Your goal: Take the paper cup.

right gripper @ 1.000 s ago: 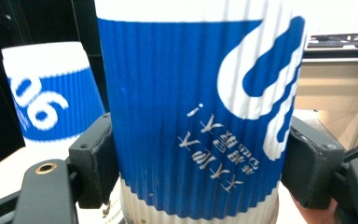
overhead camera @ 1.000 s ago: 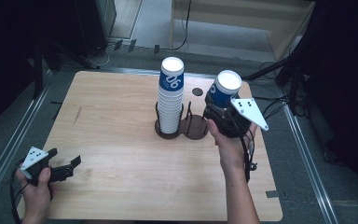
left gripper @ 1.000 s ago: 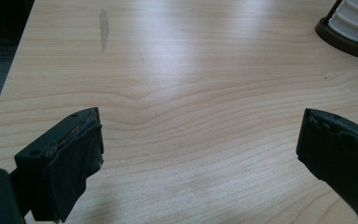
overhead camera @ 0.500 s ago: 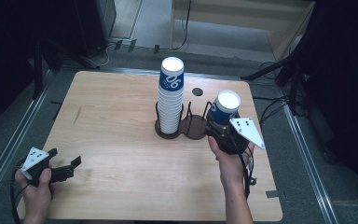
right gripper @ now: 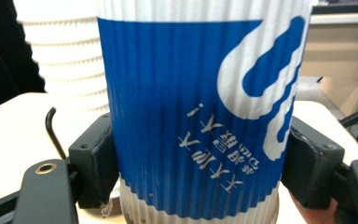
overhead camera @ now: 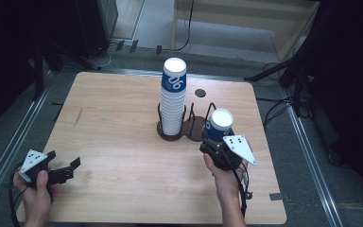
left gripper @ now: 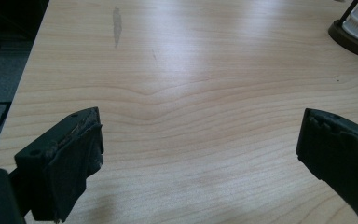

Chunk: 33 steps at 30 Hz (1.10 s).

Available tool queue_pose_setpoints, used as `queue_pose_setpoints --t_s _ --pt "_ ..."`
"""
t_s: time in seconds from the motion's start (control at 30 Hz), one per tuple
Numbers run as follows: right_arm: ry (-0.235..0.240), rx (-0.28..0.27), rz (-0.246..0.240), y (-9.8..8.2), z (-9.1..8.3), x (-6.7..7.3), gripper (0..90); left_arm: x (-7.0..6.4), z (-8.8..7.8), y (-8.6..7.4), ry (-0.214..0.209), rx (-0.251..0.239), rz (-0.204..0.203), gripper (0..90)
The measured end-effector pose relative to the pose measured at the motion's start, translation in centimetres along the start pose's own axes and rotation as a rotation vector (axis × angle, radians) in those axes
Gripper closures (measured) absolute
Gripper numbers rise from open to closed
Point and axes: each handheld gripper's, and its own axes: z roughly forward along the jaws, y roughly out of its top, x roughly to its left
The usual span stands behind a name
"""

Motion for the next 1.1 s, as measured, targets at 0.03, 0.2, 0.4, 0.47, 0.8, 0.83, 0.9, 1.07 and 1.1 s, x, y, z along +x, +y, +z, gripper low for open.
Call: queue_pose_setpoints --t_s 0.03,0.2,0.4,0.47,0.8,0.83,0.9,1.07,1.1 --pt "0.0 0.0 0.0 0.0 0.0 0.0 23.1 0.0 0.0 0.0 -0.004 0.009 -0.004 1.5" --pt "-0.002 0.022 -0.018 -1.7 -0.3 0.2 23.0 -0.2 -0.5 0.7 -0.044 0.013 -0.029 1.5" --pt "-0.01 0.053 -0.023 -3.1 -0.3 0.1 23.1 -2.5 -0.2 2.0 -0.092 0.009 -0.001 1.4" --pt "-0.008 0.053 -0.022 -3.1 -0.3 0.2 23.1 -3.0 0.0 2.3 -0.098 0.006 0.007 1.4" --pt "0.028 0.083 -0.075 -4.4 0.3 2.4 23.0 -6.9 0.7 5.8 -0.218 -0.011 0.05 1.4" --pt "0.028 0.083 -0.075 -4.4 0.3 2.4 23.0 -6.9 0.7 5.8 -0.218 -0.011 0.05 1.4" --pt "0.028 0.095 -0.09 -4.9 0.5 3.2 22.9 -7.5 0.7 6.1 -0.26 0.001 0.04 1.4" --pt "-0.003 0.117 -0.141 -5.9 1.2 4.7 22.8 -8.8 0.6 6.7 -0.319 0.011 0.068 1.5" --pt "0.006 0.122 -0.149 -6.1 1.3 5.0 22.8 -9.1 0.6 6.7 -0.327 0.013 0.08 1.5"
